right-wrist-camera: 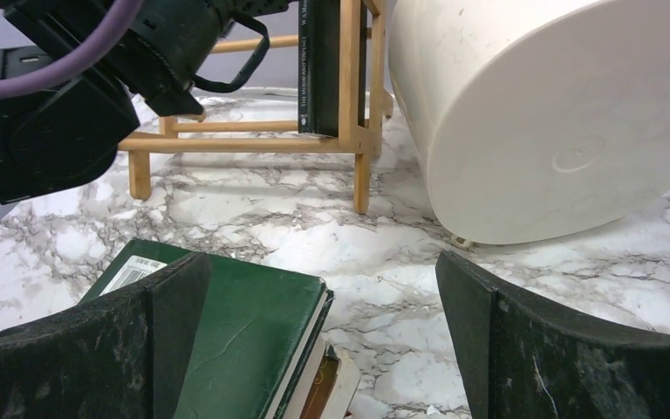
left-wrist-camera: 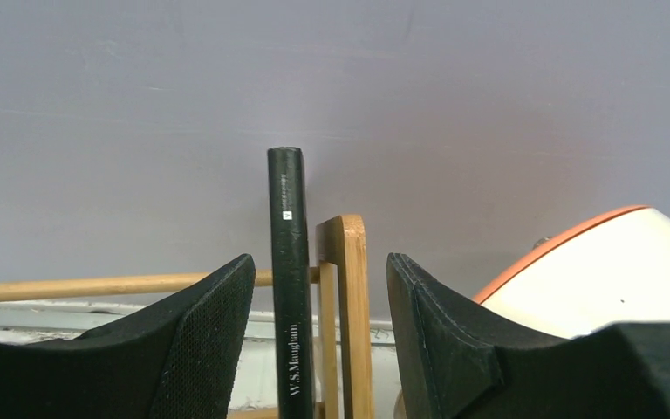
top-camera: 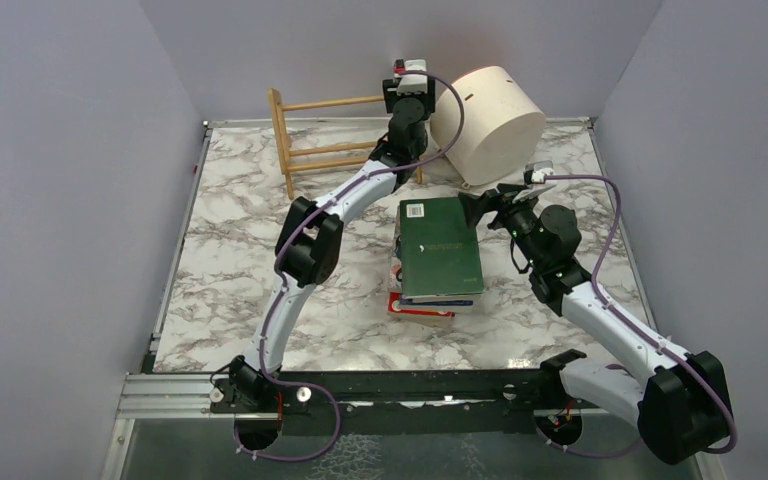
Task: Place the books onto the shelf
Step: Place the book on the shelf.
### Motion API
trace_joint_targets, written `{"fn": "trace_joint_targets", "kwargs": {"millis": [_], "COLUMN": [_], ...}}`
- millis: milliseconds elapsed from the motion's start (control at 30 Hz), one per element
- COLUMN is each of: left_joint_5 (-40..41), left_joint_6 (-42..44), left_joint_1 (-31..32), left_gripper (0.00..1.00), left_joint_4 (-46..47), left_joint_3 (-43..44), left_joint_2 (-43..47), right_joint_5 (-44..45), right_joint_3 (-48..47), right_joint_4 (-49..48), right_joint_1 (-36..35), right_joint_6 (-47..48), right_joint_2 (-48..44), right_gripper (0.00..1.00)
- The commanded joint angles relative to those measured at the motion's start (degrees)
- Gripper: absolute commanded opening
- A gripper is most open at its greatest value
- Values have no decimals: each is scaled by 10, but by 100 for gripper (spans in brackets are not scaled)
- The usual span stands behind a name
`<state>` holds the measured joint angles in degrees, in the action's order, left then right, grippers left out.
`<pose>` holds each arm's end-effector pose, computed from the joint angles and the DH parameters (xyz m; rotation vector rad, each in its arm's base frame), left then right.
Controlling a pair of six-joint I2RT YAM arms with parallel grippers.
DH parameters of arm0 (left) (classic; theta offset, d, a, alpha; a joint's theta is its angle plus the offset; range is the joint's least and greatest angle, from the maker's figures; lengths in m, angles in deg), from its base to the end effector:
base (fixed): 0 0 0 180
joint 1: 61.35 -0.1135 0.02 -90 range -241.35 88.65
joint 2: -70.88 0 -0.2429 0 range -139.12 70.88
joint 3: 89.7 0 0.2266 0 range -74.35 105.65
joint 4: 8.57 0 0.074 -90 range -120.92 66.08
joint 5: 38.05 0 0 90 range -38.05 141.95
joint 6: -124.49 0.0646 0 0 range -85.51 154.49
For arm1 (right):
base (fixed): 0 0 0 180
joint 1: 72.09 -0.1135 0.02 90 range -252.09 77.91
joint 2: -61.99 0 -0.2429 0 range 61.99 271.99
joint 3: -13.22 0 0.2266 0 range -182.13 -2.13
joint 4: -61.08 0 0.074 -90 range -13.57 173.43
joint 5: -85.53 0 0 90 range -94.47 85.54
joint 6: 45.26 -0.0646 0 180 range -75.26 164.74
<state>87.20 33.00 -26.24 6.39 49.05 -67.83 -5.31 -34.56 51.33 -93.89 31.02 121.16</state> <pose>0.4726 -0.2867 0.3067 -0.1345 1.3524 -0.1351 0.2375 0.0960 0.2734 -0.1258 1.6165 0.4919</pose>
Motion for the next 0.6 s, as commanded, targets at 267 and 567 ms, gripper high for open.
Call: {"fn": "trace_joint_targets", "kwargs": {"millis": [267,567], "left_joint_5": [83,64], "left_joint_6": [-28,-153], "left_joint_1": [-5,-17], "left_gripper": [54,55], "left_joint_4": [4,-65], "left_joint_3": [-144,-346], "left_joint_2": [182,364], "right_joint_5": [2,9], "right_joint_3": [-17,-18], "right_joint_4": [2,11], "right_joint_1": [-3,-3], "right_joint_6": [2,-3], "right_joint_2": [-14,-36], "right_gripper": [100,100]}}
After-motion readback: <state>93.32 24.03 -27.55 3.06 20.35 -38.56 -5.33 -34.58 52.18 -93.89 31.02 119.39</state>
